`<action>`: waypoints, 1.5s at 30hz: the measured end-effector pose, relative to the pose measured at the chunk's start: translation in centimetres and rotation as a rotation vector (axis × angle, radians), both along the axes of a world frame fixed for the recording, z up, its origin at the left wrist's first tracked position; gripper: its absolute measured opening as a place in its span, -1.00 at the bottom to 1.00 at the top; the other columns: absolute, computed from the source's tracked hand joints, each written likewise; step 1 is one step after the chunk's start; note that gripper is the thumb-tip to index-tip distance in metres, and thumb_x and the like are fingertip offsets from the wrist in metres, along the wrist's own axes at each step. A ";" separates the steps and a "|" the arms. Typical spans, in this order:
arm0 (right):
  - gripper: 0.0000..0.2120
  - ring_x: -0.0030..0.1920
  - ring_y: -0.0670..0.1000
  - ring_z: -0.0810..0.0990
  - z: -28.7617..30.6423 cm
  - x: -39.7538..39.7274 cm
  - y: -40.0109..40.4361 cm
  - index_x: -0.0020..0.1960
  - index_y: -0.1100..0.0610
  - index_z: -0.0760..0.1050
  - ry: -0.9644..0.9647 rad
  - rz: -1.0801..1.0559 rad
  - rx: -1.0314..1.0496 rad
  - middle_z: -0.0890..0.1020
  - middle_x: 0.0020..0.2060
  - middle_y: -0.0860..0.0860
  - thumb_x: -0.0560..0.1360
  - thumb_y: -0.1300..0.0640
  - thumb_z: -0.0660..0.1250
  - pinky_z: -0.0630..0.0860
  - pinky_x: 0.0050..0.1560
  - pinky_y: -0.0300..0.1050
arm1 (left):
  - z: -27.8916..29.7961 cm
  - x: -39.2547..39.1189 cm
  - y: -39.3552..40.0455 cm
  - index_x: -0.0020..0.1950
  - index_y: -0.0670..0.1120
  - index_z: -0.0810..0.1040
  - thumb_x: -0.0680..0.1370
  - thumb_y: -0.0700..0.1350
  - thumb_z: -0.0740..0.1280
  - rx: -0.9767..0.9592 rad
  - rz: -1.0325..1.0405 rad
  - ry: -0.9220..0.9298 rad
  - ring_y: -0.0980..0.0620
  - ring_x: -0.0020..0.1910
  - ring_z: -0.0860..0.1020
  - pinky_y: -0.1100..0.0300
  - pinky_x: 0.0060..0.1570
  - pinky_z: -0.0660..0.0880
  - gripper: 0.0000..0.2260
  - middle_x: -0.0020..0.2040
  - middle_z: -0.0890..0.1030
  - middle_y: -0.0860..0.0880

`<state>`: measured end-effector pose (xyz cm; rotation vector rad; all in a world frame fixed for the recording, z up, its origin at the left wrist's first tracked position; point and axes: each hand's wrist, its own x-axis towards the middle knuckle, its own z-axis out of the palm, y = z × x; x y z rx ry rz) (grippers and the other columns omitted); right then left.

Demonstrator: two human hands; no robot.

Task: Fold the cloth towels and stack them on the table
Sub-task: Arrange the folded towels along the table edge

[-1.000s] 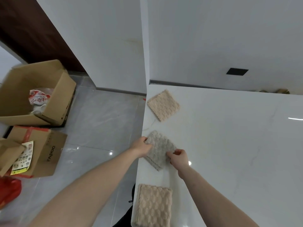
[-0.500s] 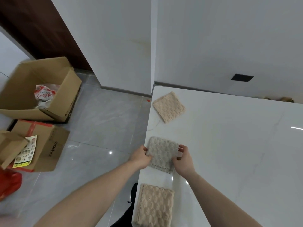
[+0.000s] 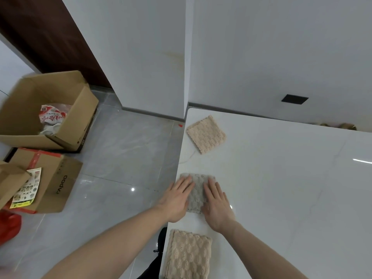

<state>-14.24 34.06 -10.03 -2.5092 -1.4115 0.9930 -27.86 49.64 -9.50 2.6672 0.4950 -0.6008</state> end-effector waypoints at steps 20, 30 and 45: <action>-0.49 0.36 0.04 0.47 2.7 5.8 3.3 0.40 0.00 0.49 0.175 -0.466 0.172 0.51 0.34 -0.05 0.59 -0.26 0.19 0.43 0.38 0.00 | 3.7 8.0 8.5 0.49 -0.02 0.38 0.60 -0.04 0.28 -0.087 0.162 -0.081 -0.06 0.43 0.39 0.01 0.38 0.38 -0.56 0.49 0.36 0.00; -0.44 0.31 0.06 0.52 2.6 10.5 8.6 0.52 0.04 0.29 0.435 -0.845 0.172 0.47 0.39 0.01 0.60 -0.12 0.29 0.47 0.25 -0.03 | 3.6 14.7 13.7 0.53 -0.06 0.30 0.56 -0.04 0.32 -0.089 0.348 -0.024 -0.11 0.46 0.33 0.00 0.40 0.37 -0.46 0.53 0.28 -0.03; -0.22 0.15 0.10 0.59 -0.1 14.6 14.7 0.62 0.09 0.08 0.556 -0.955 0.159 0.56 0.30 0.00 0.55 -0.11 0.37 0.50 0.18 -0.03 | 1.2 19.4 15.2 0.34 0.00 0.55 0.48 -0.21 0.28 -0.275 0.466 -0.022 -0.03 0.52 0.29 0.10 0.50 0.26 -0.58 0.49 0.35 0.04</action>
